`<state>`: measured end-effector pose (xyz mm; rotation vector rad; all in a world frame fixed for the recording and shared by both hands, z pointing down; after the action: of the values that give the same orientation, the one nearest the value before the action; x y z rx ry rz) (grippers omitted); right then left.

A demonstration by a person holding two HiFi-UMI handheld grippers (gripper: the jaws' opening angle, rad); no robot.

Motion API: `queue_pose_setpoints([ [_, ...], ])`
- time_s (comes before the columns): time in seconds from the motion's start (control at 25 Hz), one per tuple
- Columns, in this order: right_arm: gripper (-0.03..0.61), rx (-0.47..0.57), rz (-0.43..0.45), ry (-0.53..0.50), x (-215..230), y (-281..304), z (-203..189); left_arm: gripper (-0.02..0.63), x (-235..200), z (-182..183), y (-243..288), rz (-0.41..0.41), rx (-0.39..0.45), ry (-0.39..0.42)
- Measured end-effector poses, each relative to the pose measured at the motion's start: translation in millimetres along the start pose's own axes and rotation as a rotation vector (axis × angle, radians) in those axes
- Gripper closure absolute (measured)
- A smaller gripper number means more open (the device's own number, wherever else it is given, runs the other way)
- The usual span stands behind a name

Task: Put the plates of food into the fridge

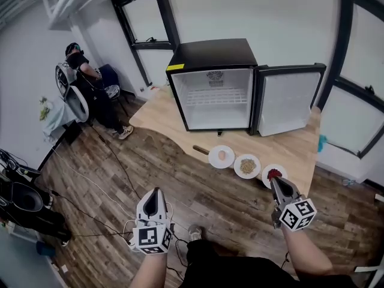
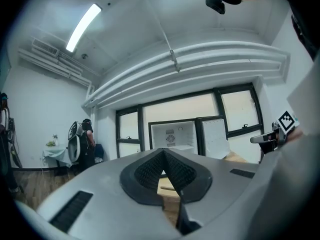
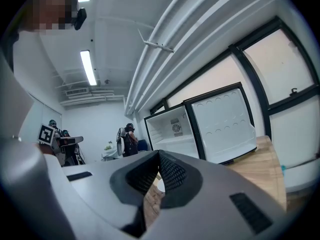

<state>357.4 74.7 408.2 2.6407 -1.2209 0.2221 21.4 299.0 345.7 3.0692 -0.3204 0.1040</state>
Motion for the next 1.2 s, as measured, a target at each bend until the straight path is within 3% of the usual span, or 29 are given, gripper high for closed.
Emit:
queue_pose_setpoints([
  [0.56,0.558,-0.053,-0.133,0.021,-38.7,117.5,-13.8,0.609,-112.5,-23.0,114.0,-0.14,-0.042,-0.016],
  [1.2,0.558,-0.079,-0.323,0.096,-71.2,204.8,-38.1,0.609,-193.6,-43.6,224.1,-0.333,-0.044,-0.022],
])
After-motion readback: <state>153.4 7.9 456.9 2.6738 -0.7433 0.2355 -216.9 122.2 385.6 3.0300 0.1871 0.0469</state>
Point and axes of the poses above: the fingertips, and each gripper's own axes: y forward along the fingers, x to its right, z out of its top, the point moved 4 cm from there along -y, backward along the fingers, and after that the axes turned 7 degrees about -z, right-handed, at the moved point
